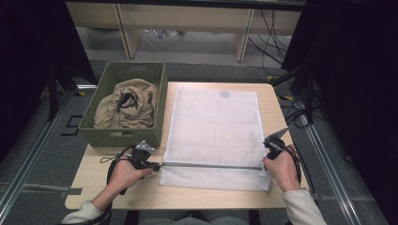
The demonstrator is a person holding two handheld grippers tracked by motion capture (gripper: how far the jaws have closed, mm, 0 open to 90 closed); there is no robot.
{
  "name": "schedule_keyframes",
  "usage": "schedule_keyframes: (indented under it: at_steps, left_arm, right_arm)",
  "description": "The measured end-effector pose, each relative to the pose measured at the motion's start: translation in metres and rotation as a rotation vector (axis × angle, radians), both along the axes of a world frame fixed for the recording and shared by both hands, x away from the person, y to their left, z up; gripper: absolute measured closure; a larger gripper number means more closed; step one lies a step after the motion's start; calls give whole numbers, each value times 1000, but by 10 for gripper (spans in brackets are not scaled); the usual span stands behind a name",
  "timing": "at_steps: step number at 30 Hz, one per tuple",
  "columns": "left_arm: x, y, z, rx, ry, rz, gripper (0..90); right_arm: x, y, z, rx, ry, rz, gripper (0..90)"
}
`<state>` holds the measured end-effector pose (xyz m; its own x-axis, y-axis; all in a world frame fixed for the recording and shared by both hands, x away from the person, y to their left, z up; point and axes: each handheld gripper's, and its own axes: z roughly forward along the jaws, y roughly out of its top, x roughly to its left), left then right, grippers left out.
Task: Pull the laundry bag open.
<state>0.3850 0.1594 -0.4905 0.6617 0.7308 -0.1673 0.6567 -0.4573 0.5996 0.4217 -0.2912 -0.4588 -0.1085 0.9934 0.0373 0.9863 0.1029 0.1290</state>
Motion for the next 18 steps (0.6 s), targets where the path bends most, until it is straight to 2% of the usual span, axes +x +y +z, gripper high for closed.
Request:
schedule_keyframes:
  at_steps: [1,2,3,4,6,7,8,10,11,14,15,17,18]
  left_arm:
    - [-1,-2,1,21,-7,-1,862]
    - [-1,-4,0,24,-16,-4,860]
    - [-2,-5,0,31,-31,-14,852]
    - [-2,-6,1,44,-48,-27,833]
    - [-3,-7,1,53,-55,-24,792]
    - [-4,-8,2,48,-58,-38,792]
    - [-6,-11,2,43,-79,-49,768]
    - [-6,-13,3,50,-83,-62,758]
    - [-8,-16,4,48,-94,-69,737]
    - [-10,-17,6,57,-105,-92,709]
    - [-11,-19,7,62,-124,-112,708]
    - [-11,-21,7,55,-118,-115,705]
    - [-11,-21,7,70,-136,-122,702]
  right_arm:
    - [-1,3,0,-3,15,-29,861]
    - [0,0,-1,-8,5,20,855]
    - [0,0,0,8,21,6,839]
    - [0,-2,-1,-3,-2,21,819]
    - [0,-3,1,4,7,26,803]
    - [-1,-3,2,7,-8,18,795]
    - [-3,-2,5,7,-30,7,776]
    - [-3,-2,6,15,-40,10,764]
    - [-3,-2,6,21,-67,21,731]
    - [-3,-2,8,16,-71,24,723]
    - [-3,-2,9,11,-75,9,719]
    - [-4,-1,13,30,-106,8,716]
    - [-4,-2,14,30,-112,14,714]
